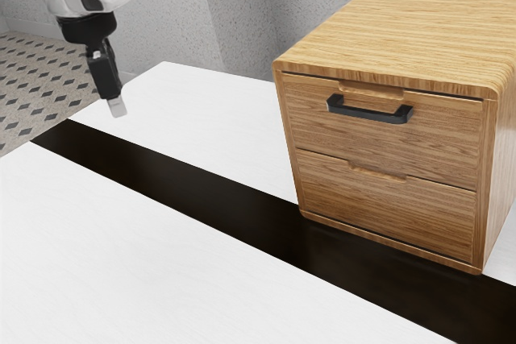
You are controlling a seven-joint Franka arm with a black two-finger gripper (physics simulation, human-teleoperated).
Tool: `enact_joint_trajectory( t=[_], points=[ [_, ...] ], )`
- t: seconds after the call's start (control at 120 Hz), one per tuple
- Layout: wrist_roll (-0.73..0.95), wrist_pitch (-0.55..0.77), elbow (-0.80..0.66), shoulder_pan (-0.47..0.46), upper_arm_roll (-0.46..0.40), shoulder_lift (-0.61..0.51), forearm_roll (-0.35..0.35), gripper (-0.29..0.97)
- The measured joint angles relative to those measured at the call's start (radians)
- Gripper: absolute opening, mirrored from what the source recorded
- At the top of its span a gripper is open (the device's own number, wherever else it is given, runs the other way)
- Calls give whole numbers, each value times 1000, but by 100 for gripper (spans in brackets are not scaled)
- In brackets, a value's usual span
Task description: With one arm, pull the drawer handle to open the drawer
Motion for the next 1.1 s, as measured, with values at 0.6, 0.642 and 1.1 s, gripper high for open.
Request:
enact_joint_trajectory(
  t=[0.6,0.642,1.1],
  points=[
    [252,48,-160,-44,-202,-97,-60,68],
    [303,78,-176,-64,-211,-97,-63,68],
    [677,520,-253,-123,-259,-63,-114,68]
  ],
)
